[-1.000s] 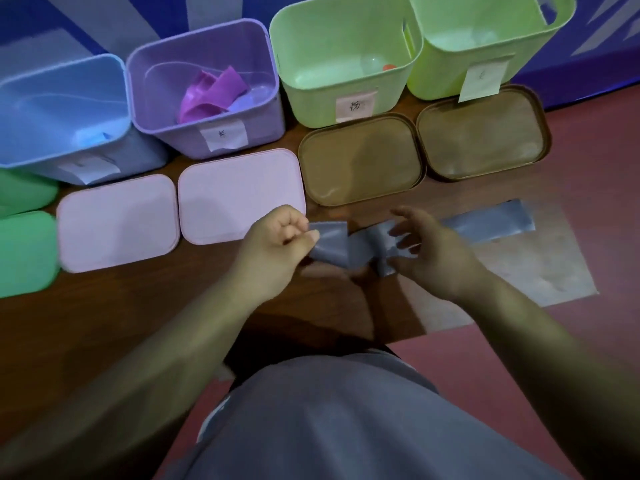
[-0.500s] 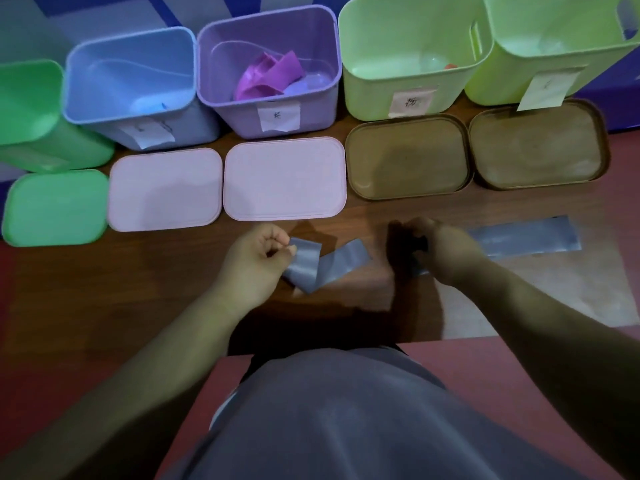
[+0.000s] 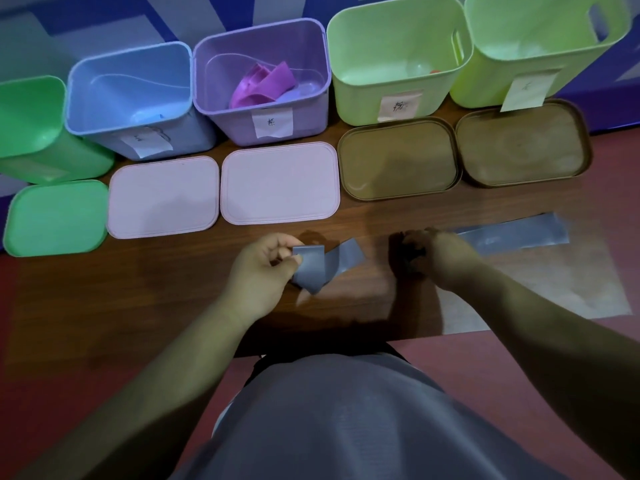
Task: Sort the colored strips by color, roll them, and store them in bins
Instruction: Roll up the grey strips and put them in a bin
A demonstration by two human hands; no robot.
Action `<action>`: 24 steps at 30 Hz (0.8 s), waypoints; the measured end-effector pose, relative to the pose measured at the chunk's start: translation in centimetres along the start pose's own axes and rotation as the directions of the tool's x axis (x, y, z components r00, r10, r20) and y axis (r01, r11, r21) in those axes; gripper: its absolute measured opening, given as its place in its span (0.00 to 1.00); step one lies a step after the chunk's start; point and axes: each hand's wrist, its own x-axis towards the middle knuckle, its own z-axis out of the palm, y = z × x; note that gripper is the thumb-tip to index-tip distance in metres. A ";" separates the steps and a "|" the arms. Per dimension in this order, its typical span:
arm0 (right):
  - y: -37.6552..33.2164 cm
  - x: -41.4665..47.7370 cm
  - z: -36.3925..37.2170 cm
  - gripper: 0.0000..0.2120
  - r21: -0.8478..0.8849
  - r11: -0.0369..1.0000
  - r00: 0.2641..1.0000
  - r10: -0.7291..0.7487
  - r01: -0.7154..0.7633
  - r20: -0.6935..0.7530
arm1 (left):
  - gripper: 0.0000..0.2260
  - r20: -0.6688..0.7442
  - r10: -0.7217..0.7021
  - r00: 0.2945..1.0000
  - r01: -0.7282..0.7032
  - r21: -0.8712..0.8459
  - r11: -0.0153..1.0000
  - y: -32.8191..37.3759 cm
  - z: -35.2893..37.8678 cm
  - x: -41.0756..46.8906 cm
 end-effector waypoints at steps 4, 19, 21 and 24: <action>-0.3 -0.6 -0.5 0.23 -0.049 0.999 1.000 0.014 -0.015 -0.015 | 0.13 0.025 -0.001 1.000 0.001 -0.003 1.000 0.3 0.5 -0.5; -3.7 -4.3 -3.6 0.08 0.197 0.976 0.975 -0.043 0.087 -0.217 | 0.04 0.040 0.028 0.999 -0.025 -0.081 0.996 1.7 0.0 -1.1; -5.4 -5.2 -4.2 0.06 0.194 0.971 0.955 -0.083 0.143 -0.286 | 0.04 0.039 0.040 0.998 -0.036 -0.109 0.993 2.0 -0.7 -1.4; -8.6 -6.9 -5.5 0.03 0.196 0.952 0.910 -0.146 0.237 -0.388 | 0.02 0.004 0.105 0.994 -0.104 -0.079 0.991 2.6 -2.2 -1.7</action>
